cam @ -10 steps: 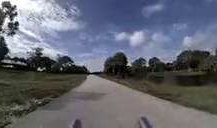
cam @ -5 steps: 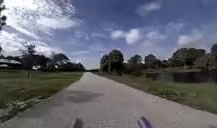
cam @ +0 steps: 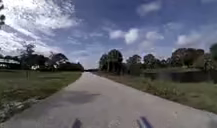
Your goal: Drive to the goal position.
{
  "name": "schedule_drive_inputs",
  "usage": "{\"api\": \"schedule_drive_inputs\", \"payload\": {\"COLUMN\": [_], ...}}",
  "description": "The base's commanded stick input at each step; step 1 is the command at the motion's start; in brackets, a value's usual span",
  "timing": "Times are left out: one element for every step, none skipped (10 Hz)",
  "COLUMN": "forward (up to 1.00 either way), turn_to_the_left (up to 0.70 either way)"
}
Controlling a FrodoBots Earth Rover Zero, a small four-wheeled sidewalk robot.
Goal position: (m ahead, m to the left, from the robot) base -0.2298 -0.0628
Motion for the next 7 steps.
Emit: {"api": "schedule_drive_inputs", "payload": {"forward": [0.06, 0.06, 0.06, 0.06, 0.06, 0.06, 0.06], "turn_to_the_left": [0.01, 0.01, 0.01, 0.01, 0.01, 0.01, 0.01]}}
